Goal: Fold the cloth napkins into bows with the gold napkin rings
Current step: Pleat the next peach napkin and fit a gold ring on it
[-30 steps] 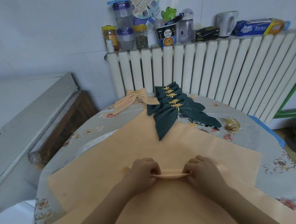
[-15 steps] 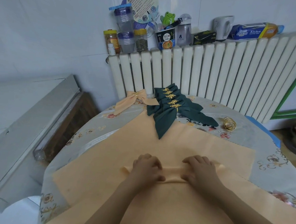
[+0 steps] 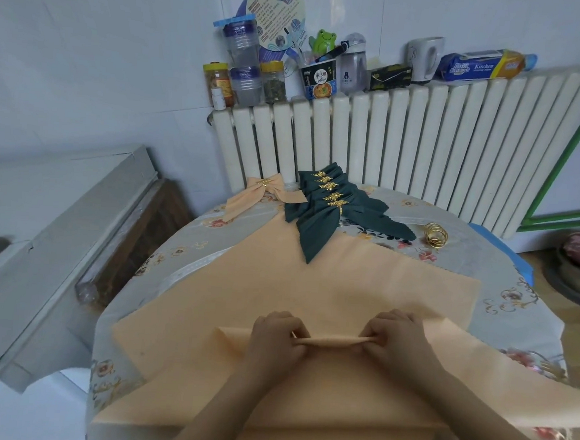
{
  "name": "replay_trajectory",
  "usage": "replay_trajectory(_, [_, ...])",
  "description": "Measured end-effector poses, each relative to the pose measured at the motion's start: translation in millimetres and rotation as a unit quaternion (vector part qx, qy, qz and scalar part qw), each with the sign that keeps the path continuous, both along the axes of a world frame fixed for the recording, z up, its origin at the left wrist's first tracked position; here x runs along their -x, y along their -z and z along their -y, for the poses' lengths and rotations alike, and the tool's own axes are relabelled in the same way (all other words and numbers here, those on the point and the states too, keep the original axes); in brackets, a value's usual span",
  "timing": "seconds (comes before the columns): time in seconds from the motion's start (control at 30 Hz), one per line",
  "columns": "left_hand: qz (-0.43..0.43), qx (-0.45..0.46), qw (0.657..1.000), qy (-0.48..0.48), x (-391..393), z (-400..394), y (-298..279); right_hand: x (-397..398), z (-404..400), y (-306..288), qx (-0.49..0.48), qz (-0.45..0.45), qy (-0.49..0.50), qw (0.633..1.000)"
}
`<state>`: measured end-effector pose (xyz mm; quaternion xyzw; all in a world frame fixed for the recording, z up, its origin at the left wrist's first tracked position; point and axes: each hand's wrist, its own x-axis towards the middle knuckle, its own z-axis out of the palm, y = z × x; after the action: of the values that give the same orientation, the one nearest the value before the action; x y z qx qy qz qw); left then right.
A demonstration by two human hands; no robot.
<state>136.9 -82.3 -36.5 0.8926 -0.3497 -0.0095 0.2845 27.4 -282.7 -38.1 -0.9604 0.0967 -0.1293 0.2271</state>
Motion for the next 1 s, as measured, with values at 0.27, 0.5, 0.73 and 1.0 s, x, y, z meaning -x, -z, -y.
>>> replay_trajectory(0.27, [-0.120, -0.100, 0.988, 0.001, 4.3, -14.9, -9.6, 15.4, -6.5, 2.9, 0.022, -0.059, 0.015, 0.998])
replay_trajectory(0.5, [-0.117, -0.076, 0.987, -0.085, 17.8, -9.0, -8.0, 21.0, -19.0, 3.6, -0.021, -0.023, 0.063, 0.998])
replay_trajectory(0.73, [-0.070, -0.133, 0.984, -0.095, 20.2, 1.9, -8.3, 15.9, -25.5, 0.6, 0.025, -0.078, 0.091, 0.992])
replay_trajectory(1.0, [0.092, -0.089, 0.992, 0.000, 27.5, -4.0, -10.1, 21.3, -25.8, -1.6, 0.107, 0.047, 0.046, 0.992])
